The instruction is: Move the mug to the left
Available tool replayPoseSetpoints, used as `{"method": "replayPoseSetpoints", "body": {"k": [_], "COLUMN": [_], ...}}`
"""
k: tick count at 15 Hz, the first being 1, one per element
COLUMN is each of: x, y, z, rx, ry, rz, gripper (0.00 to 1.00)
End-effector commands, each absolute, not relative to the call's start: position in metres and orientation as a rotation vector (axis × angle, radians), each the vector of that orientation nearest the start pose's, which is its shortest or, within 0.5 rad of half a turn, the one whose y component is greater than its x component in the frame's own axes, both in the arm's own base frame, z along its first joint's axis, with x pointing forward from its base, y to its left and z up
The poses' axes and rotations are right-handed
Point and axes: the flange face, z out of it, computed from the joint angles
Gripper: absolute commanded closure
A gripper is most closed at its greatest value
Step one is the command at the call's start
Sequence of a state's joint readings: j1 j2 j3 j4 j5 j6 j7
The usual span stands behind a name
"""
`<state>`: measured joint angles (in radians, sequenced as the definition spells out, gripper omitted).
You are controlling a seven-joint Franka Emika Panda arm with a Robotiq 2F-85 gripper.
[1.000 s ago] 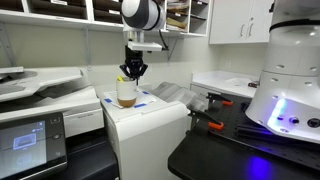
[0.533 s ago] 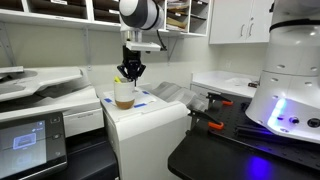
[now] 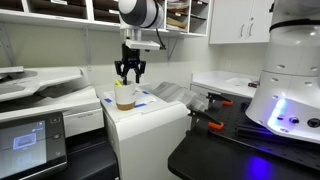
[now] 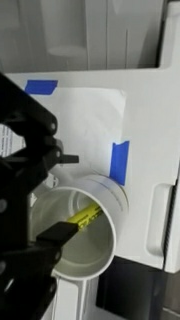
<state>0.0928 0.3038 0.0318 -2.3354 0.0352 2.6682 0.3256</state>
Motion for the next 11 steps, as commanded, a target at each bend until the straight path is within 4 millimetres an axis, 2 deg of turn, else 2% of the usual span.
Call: {"method": "replayPoseSetpoints", "body": {"k": [1, 2, 4, 8, 11], "x": [0.511, 0.510, 0.507, 0.498, 0.493], "y": [0.061, 0.060, 0.055, 0.041, 0.037], "z": [0.226, 0.230, 0.239, 0.253, 0.260], "rx": [-3.062, -3.060, -3.082, -3.177, -3.178], "ry": [0.294, 0.283, 0.287, 0.241, 0.199], "rz": [-0.006, -0.005, 0.019, 0.175, 0.207], "gripper": [0.04, 0.00, 0.00, 0.00, 0.00]}}
